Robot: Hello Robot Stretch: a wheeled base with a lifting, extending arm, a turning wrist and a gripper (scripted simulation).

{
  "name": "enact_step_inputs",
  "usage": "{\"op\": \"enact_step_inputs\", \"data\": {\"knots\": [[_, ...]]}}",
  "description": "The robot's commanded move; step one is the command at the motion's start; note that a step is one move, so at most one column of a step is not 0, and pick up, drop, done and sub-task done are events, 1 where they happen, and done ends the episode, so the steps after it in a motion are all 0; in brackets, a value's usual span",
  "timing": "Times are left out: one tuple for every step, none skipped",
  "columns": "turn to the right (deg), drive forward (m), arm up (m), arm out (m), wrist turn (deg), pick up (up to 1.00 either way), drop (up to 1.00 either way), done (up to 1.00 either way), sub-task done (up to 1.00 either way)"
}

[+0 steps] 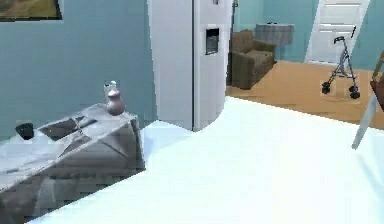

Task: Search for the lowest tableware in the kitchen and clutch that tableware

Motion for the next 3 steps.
{"op": "enact_step_inputs", "data": {"knots": [[0.0, 0.65, 0.0, 0.0, 0.0, 0.0, 0.0, 0.0, 0.0], [36.0, 0.0, 0.0, 0.0, 0.0, 0.0, 0.0, 0.0, 0.0], [0.0, 1.0, 0.0, 0.0, 0.0, 0.0, 0.0, 0.0, 0.0]]}}
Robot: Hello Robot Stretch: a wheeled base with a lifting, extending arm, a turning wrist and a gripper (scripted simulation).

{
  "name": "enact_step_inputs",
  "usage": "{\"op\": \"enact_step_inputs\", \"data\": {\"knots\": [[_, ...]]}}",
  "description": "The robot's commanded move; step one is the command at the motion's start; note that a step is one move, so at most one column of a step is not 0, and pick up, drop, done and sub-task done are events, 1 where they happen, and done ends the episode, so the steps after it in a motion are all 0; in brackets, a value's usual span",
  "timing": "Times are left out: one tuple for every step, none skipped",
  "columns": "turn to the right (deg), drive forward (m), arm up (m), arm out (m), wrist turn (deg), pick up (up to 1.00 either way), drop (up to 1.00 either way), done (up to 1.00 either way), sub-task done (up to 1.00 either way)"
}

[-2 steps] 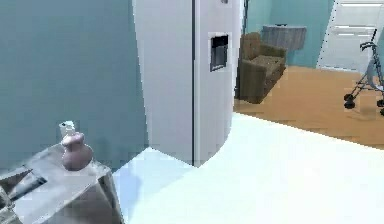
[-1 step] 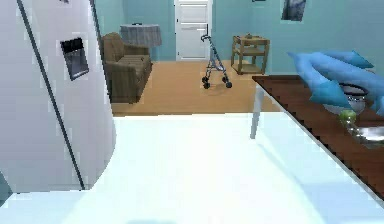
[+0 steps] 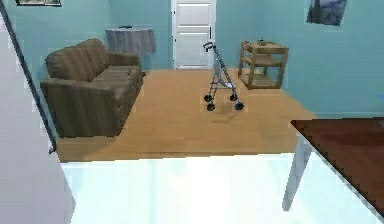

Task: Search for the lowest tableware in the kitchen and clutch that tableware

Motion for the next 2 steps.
{"op": "enact_step_inputs", "data": {"knots": [[3.0, 0.0, 0.0, 0.0, 0.0, 0.0, 0.0, 0.0, 0.0], [0.0, 0.65, 0.0, 0.0, 0.0, 0.0, 0.0, 0.0, 0.0]]}}
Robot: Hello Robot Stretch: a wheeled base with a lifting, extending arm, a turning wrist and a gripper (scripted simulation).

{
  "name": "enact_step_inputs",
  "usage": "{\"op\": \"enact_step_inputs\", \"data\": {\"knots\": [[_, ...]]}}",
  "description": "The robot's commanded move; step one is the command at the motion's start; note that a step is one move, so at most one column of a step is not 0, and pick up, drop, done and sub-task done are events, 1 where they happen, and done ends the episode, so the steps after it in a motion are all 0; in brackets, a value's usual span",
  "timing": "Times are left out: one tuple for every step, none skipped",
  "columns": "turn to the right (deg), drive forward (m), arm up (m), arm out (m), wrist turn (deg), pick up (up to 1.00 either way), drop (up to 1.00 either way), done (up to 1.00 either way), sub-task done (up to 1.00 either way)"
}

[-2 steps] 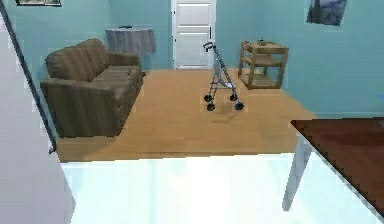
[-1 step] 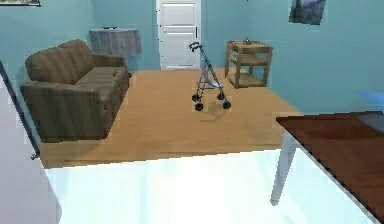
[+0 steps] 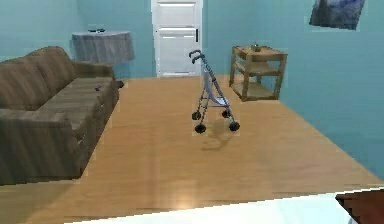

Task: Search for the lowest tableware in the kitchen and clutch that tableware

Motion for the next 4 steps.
{"op": "enact_step_inputs", "data": {"knots": [[45.0, 0.0, 0.0, 0.0, 0.0, 0.0, 0.0, 0.0, 0.0], [45.0, 0.0, 0.0, 0.0, 0.0, 0.0, 0.0, 0.0, 0.0], [45.0, 0.0, 0.0, 0.0, 0.0, 0.0, 0.0, 0.0, 0.0], [45.0, 0.0, 0.0, 0.0, 0.0, 0.0, 0.0, 0.0, 0.0]]}}
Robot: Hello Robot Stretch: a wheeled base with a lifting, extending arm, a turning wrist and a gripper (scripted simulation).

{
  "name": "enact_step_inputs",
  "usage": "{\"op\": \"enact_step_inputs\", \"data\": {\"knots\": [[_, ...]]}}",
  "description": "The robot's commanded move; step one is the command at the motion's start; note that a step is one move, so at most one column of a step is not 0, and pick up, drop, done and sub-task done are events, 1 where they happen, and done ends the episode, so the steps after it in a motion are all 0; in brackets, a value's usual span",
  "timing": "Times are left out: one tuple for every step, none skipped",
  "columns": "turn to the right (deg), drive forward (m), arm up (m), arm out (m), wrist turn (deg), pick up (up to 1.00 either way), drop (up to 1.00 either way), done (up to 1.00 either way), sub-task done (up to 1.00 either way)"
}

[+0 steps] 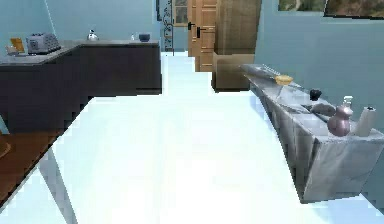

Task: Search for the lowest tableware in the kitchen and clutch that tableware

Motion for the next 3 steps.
{"op": "enact_step_inputs", "data": {"knots": [[15.0, 0.0, 0.0, 0.0, 0.0, 0.0, 0.0, 0.0, 0.0], [0.0, 1.0, 0.0, 0.0, 0.0, 0.0, 0.0, 0.0, 0.0], [6.0, 0.0, 0.0, 0.0, 0.0, 0.0, 0.0, 0.0, 0.0]]}}
